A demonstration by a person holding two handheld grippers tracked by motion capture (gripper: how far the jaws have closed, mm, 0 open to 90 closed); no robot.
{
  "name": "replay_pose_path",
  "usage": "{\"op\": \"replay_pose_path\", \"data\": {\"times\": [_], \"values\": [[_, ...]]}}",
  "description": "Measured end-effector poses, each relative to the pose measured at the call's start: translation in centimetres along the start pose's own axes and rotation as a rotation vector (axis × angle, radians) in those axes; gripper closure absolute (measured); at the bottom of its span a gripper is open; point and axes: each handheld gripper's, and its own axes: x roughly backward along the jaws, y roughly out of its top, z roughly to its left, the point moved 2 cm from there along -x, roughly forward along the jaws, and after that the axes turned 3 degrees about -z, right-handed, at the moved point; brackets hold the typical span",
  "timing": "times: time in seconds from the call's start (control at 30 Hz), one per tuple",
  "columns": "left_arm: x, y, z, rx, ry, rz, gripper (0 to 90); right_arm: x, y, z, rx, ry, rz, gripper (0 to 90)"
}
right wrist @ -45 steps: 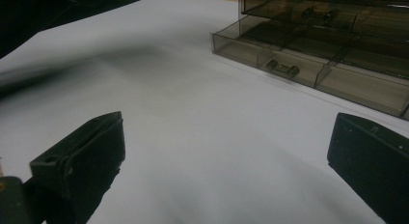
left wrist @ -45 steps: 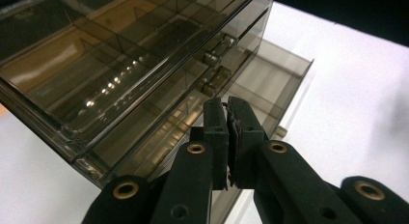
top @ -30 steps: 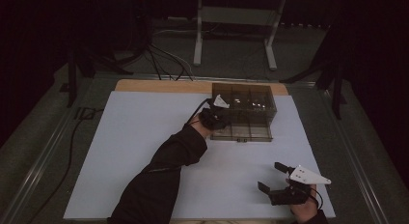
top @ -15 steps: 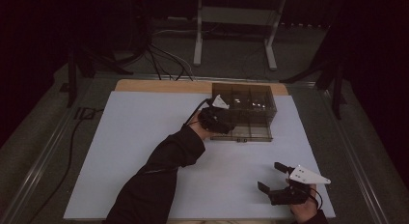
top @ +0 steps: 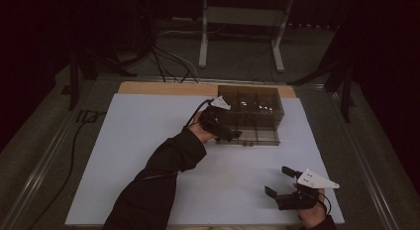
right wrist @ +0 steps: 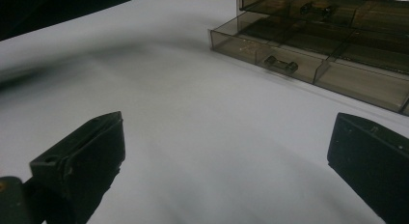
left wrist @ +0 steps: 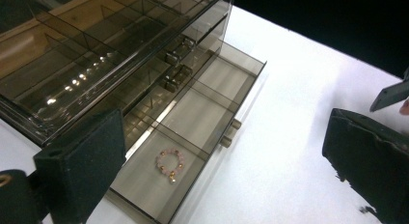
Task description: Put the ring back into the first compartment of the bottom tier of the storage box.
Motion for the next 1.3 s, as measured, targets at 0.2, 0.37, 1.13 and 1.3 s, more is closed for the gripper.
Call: {"op": "replay_pose_path", "data": {"times": [0.2, 0.37, 1.13, 1.3], "values": [[0.3, 0.2, -0.4, 0.014, -0.014, -0.032, 0.5, 0.0, 0.0, 0.0, 0.003, -0.001, 0.003, 0.0], [0.6, 0.2, -0.8, 0.016, 0.008, -0.018, 0.6, 0.0, 0.1, 0.1, 0.007, -0.002, 0.005, 0.0], [4.7, -1.8, -1.3, -0.009, 0.056, 0.001, 0.6, -0.2, 0.0, 0.2, 0.014, -0.009, 0.012, 0.0], [5.6, -2.9, -1.4, -0.034, 0.049, 0.014, 0.6, -0.2, 0.1, 0.3, 0.014, -0.008, 0.010, 0.0]]}}
